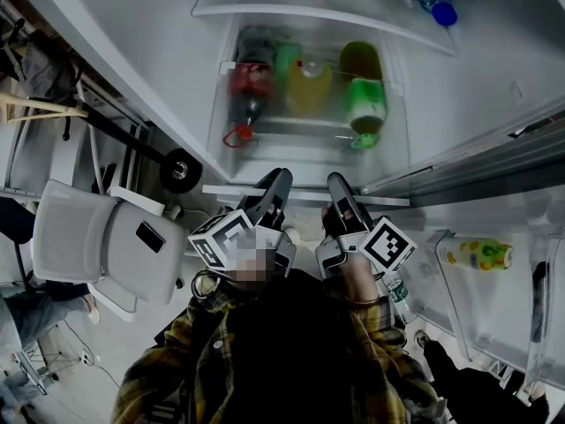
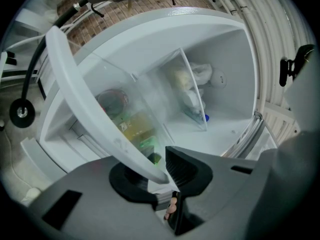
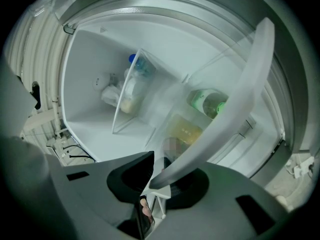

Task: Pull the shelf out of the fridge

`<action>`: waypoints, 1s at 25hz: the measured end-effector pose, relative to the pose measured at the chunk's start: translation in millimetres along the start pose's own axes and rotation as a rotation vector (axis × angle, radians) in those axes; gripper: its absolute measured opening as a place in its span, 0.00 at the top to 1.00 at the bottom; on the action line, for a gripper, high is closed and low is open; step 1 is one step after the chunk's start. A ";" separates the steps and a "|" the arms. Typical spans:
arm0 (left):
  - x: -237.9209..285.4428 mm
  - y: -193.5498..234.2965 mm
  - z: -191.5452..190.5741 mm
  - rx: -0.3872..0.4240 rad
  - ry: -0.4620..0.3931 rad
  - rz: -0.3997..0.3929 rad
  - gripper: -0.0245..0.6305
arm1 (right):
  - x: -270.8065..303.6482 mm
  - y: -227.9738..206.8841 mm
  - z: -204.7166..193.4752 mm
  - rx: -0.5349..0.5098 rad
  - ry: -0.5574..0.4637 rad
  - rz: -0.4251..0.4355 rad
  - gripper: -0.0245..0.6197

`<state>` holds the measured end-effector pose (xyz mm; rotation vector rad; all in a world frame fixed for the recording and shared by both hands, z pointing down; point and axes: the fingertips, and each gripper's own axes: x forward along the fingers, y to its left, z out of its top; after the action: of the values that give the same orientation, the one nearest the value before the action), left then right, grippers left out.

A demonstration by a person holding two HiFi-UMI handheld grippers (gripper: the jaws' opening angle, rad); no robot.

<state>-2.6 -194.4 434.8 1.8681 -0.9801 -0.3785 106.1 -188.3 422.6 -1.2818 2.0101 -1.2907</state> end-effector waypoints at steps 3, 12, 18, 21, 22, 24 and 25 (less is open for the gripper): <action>-0.3 3.2 -1.1 0.001 0.001 0.005 0.84 | -0.6 -0.7 0.2 0.001 0.002 -0.004 0.84; 0.5 -3.5 2.0 -0.015 -0.009 0.000 0.84 | -0.1 -0.6 -1.1 0.019 0.003 0.000 0.84; 1.3 -7.4 2.9 -0.023 -0.007 -0.004 0.84 | -0.7 -2.0 -0.8 0.017 0.003 -0.007 0.84; 0.9 -6.8 3.1 -0.024 -0.007 -0.003 0.84 | -0.3 -2.3 -1.6 0.021 0.002 -0.001 0.84; 0.9 -7.0 3.3 -0.025 -0.008 -0.004 0.84 | -0.1 -1.3 -1.3 0.017 0.002 -0.001 0.84; 0.8 -7.3 3.6 -0.024 -0.008 -0.004 0.84 | 0.2 -0.1 -0.9 0.015 0.002 -0.003 0.84; 0.9 -7.3 3.8 -0.024 -0.008 -0.005 0.84 | 0.3 0.2 -0.8 0.015 0.002 -0.004 0.84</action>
<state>-1.0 -195.7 426.8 1.8491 -0.9726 -0.3989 105.3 -188.1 422.9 -1.2788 1.9969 -1.3064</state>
